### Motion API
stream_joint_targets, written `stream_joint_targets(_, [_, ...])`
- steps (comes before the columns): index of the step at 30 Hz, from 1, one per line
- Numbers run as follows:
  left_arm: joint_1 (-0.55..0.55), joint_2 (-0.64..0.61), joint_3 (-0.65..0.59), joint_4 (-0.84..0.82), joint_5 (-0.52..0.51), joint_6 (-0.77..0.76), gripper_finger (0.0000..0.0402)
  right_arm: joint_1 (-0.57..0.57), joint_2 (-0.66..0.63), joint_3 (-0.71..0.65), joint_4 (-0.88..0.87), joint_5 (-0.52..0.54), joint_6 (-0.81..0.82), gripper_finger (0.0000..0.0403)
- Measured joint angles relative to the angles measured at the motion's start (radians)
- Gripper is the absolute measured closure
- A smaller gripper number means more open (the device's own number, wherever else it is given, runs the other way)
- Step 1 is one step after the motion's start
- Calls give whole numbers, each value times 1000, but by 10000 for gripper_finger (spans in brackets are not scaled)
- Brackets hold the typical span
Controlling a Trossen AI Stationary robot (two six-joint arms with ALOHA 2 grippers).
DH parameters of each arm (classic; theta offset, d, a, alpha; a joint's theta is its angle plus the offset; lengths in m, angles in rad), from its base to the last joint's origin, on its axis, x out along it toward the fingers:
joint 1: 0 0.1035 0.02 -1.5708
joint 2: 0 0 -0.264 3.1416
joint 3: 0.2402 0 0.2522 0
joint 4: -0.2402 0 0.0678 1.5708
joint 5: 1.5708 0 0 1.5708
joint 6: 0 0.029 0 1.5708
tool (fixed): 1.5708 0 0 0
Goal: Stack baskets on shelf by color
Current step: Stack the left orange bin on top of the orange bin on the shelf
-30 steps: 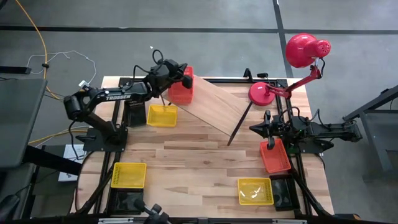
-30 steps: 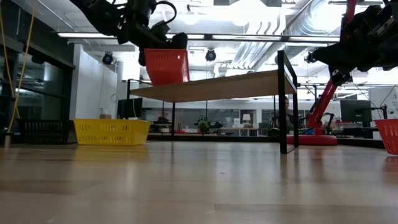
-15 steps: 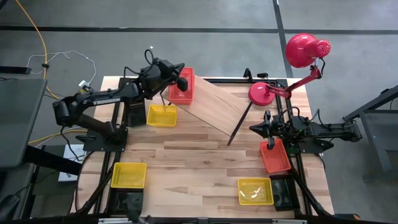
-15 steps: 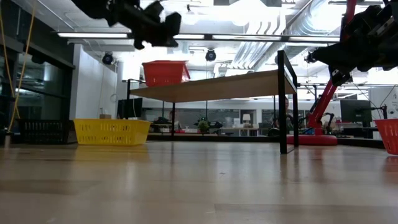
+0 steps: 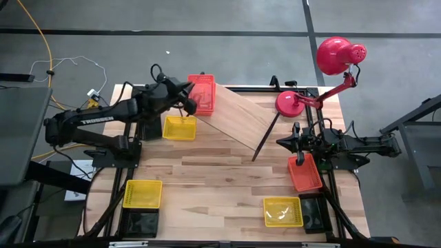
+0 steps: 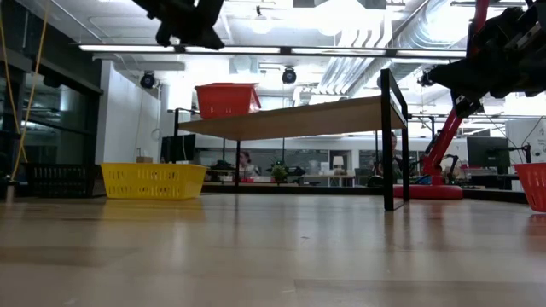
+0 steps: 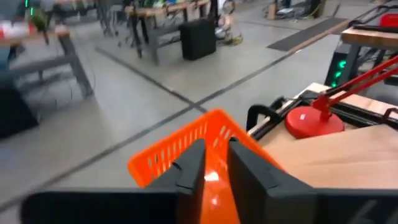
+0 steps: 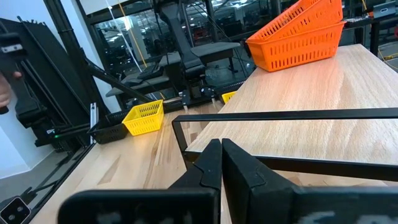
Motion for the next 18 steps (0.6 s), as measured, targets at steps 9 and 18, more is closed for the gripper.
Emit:
stream_joint_targets(9, [0, 17, -8, -110, -9, -164, 221, 0, 0, 0, 0, 0, 0, 403])
stream_joint_targets(18, [0, 16, -8, -177, -92, -264, 177, 0, 0, 0, 0, 0, 0, 403])
